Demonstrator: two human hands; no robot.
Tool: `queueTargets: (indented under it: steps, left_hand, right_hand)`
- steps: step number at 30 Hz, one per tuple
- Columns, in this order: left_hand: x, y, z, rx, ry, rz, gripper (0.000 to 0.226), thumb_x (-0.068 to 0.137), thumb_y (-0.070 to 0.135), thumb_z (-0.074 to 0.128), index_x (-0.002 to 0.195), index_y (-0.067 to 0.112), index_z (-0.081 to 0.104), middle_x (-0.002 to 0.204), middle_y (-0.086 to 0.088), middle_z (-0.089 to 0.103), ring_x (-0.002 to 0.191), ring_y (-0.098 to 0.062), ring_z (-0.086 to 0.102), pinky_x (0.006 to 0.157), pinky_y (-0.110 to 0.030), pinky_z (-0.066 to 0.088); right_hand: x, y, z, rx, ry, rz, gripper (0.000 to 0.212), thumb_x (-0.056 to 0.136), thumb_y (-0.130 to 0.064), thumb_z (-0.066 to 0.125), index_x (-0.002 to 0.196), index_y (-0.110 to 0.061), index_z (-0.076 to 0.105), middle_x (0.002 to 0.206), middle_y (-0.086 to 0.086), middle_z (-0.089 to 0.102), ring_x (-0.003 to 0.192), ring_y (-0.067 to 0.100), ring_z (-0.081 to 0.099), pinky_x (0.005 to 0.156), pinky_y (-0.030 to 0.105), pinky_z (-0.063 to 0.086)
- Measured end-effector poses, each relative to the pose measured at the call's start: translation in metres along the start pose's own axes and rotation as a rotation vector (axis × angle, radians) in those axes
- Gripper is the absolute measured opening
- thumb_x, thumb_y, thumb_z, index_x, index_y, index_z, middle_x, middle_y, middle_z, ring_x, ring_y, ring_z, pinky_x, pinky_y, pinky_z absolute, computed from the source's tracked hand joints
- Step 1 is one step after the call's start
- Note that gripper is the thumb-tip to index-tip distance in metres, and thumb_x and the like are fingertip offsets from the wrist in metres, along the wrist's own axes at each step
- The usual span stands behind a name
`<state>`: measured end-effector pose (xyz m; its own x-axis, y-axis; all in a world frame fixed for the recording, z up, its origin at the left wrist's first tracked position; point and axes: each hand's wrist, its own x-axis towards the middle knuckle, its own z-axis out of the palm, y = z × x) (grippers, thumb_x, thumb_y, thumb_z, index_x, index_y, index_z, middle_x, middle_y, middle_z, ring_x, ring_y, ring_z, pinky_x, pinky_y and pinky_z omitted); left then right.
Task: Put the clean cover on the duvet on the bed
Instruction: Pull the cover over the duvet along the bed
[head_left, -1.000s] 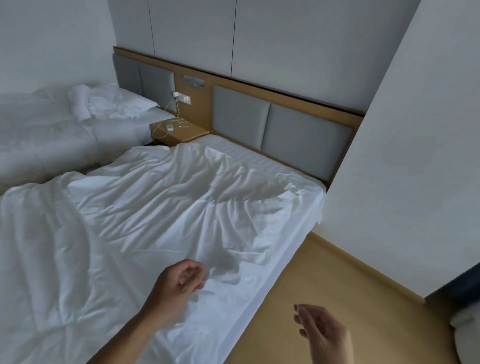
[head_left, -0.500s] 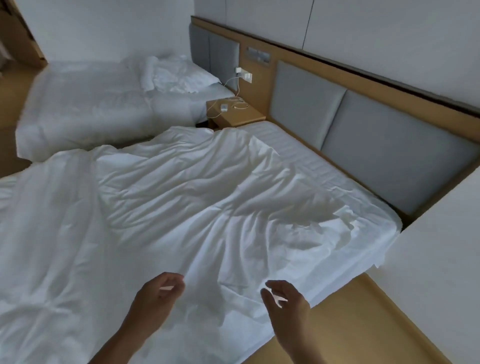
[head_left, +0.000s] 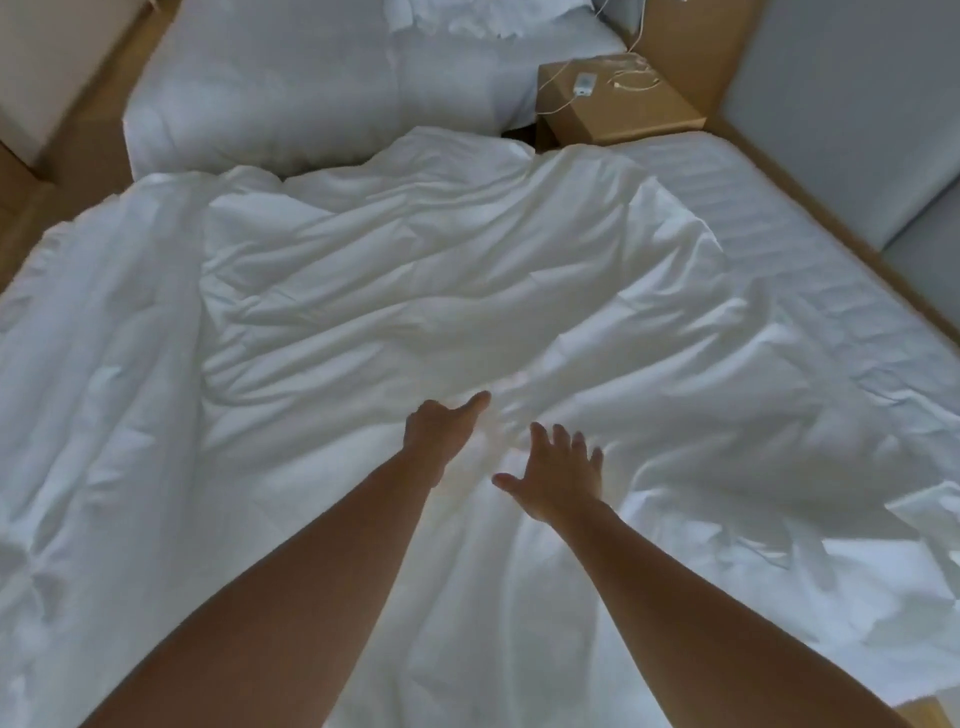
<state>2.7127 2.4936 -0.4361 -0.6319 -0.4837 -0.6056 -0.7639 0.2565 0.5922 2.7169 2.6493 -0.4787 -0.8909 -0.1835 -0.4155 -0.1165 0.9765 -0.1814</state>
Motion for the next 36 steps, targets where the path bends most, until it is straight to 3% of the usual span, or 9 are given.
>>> queueTargets:
  steps: [7, 13, 16, 20, 26, 29, 31, 34, 36]
  left_hand:
    - [0.110, -0.009, 0.095, 0.269, 0.336, -0.350, 0.142, 0.063, 0.088, 0.066, 0.155, -0.003, 0.010, 0.147, -0.026, 0.033, 0.135, -0.038, 0.039, 0.109, -0.047, 0.036]
    - [0.129, -0.025, 0.132, 0.333, 0.411, -0.195, 0.057, 0.102, 0.046, 0.047, 0.138, 0.003, 0.052, 0.137, -0.020, 0.059, 0.129, -0.038, 0.054, 0.107, -0.045, 0.041]
    - [0.106, 0.003, 0.156, 0.246, 0.400, -0.074, 0.051, 0.104, 0.043, 0.045, 0.119, -0.003, 0.062, 0.123, -0.025, 0.065, 0.119, -0.040, 0.059, 0.095, -0.040, 0.044]
    - [0.070, 0.118, 0.221, 0.213, 0.263, 0.172, 0.047, 0.104, 0.050, 0.043, 0.086, 0.008, 0.056, 0.095, -0.018, 0.068, 0.095, -0.035, 0.064, 0.073, -0.031, 0.038]
    - [0.063, 0.257, 0.302, -0.005, 0.098, 0.249, 0.033, 0.104, 0.040, 0.044, 0.092, 0.010, 0.053, 0.106, -0.017, 0.068, 0.093, -0.033, 0.069, 0.075, -0.034, 0.050]
    - [0.077, 0.227, 0.304, 0.299, -0.045, 0.154, 0.041, 0.100, 0.047, 0.045, 0.116, 0.010, 0.054, 0.124, -0.018, 0.065, 0.116, -0.034, 0.064, 0.090, -0.037, 0.048]
    - [0.081, 0.184, 0.301, 0.706, 0.036, 0.114, 0.078, 0.088, 0.074, 0.047, 0.142, 0.018, 0.042, 0.151, -0.017, 0.041, 0.141, -0.037, 0.037, 0.110, -0.050, 0.034]
    - [0.081, 0.106, 0.284, 0.915, 0.240, 0.048, 0.114, 0.066, 0.094, 0.047, 0.152, 0.026, 0.019, 0.160, -0.012, 0.014, 0.148, -0.039, 0.016, 0.115, -0.065, 0.013]
    - [0.085, 0.061, 0.274, 0.894, 0.264, 0.030, 0.109, 0.069, 0.091, 0.049, 0.150, 0.022, 0.024, 0.155, -0.010, 0.027, 0.139, -0.038, 0.033, 0.110, -0.062, 0.028]
  right_hand:
    - [0.091, 0.040, 0.095, -0.077, 0.078, 0.035, 0.128, 0.065, -0.096, 0.046, 0.155, -0.008, 0.022, 0.148, 0.018, 0.043, 0.135, 0.035, 0.041, 0.117, 0.044, 0.024]
    - [0.135, 0.085, 0.086, 0.076, -0.090, -0.204, 0.062, 0.088, -0.072, 0.053, 0.115, -0.018, 0.063, 0.111, 0.004, 0.071, 0.104, 0.026, 0.067, 0.080, 0.035, 0.046]
    - [0.136, 0.137, 0.059, 0.256, -0.157, -0.206, 0.049, 0.090, -0.062, 0.059, 0.114, -0.020, 0.065, 0.110, 0.005, 0.070, 0.105, 0.029, 0.067, 0.080, 0.034, 0.048]
    - [0.146, 0.264, -0.026, 0.317, 0.086, -0.138, 0.043, 0.093, -0.059, 0.054, 0.105, -0.018, 0.065, 0.104, 0.006, 0.071, 0.102, 0.034, 0.066, 0.072, 0.035, 0.046]
    - [0.192, 0.373, -0.130, 0.281, 0.352, 0.015, 0.054, 0.083, -0.074, 0.056, 0.096, -0.021, 0.056, 0.091, 0.010, 0.069, 0.087, 0.036, 0.068, 0.066, 0.037, 0.047]
    - [0.184, 0.365, -0.096, 0.072, 0.334, -0.020, 0.068, 0.074, -0.065, 0.074, 0.115, -0.017, 0.050, 0.108, 0.013, 0.064, 0.100, 0.036, 0.062, 0.078, 0.042, 0.044]
    - [0.166, 0.357, -0.051, -0.025, 0.300, -0.090, 0.089, 0.073, -0.062, 0.074, 0.145, -0.018, 0.046, 0.141, 0.021, 0.050, 0.128, 0.041, 0.048, 0.100, 0.052, 0.037]
    - [0.151, 0.351, 0.019, -0.065, 0.300, -0.333, 0.065, 0.097, -0.057, 0.041, 0.156, -0.031, 0.035, 0.165, 0.022, 0.019, 0.150, 0.047, 0.019, 0.116, 0.064, 0.022]
    - [0.160, 0.349, 0.043, -0.066, 0.298, -0.377, 0.059, 0.100, -0.055, 0.036, 0.156, -0.035, 0.034, 0.166, 0.021, 0.014, 0.152, 0.047, 0.012, 0.119, 0.064, 0.016]
